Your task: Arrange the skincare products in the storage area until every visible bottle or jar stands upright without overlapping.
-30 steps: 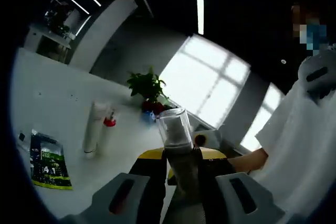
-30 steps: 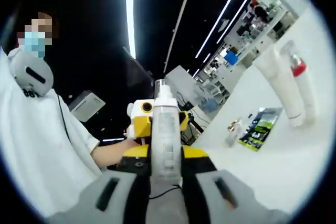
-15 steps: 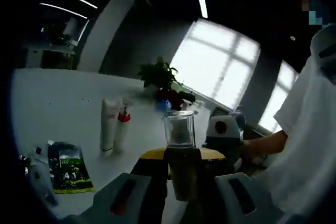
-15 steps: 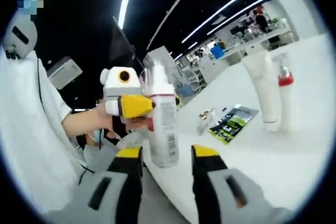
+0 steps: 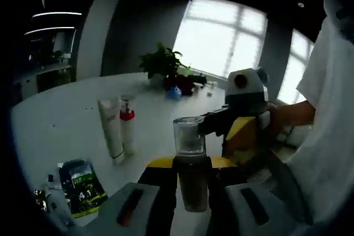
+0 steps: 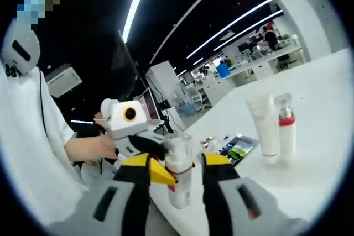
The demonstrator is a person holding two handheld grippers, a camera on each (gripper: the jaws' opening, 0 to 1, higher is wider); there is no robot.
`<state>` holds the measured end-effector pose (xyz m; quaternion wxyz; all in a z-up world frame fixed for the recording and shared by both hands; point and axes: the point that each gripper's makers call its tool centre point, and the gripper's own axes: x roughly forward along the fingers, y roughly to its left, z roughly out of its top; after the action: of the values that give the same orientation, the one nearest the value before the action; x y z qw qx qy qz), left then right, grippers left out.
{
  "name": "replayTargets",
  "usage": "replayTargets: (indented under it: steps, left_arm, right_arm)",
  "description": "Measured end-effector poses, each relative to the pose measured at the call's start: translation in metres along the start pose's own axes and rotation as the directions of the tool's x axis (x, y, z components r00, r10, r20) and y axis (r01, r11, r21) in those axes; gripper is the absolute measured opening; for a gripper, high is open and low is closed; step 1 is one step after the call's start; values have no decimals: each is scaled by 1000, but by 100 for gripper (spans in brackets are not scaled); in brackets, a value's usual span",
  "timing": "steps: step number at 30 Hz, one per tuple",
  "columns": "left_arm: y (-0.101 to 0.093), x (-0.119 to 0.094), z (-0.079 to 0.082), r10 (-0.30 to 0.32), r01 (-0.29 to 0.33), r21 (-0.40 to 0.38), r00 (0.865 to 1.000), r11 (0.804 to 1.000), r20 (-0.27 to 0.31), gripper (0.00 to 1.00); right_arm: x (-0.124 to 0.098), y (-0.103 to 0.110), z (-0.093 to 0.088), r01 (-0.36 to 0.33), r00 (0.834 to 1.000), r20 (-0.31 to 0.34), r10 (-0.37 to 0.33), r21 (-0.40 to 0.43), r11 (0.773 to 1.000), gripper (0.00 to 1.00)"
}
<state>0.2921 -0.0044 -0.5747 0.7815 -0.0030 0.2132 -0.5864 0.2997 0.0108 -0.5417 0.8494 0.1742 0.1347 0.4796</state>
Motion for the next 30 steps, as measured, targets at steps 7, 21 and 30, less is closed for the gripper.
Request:
replayTargets:
  steps: [7,21,30]
  left_arm:
    - [3,5,-3,-12,13,20,1000,1000,-19,17]
    - [18,22,-12,-2,5,60,998,998,-58,18]
    - [31,38,-26,40,-25,129,992,991,-117,19]
  right_arm:
    - [5,-15,-10,61,997,-41,-62,-27,998,28]
    - [4,-32,-18,127,989,-70,-132,-75,989,21]
    - [7,-54,-25,173,972,-118,-203,-219,960,21]
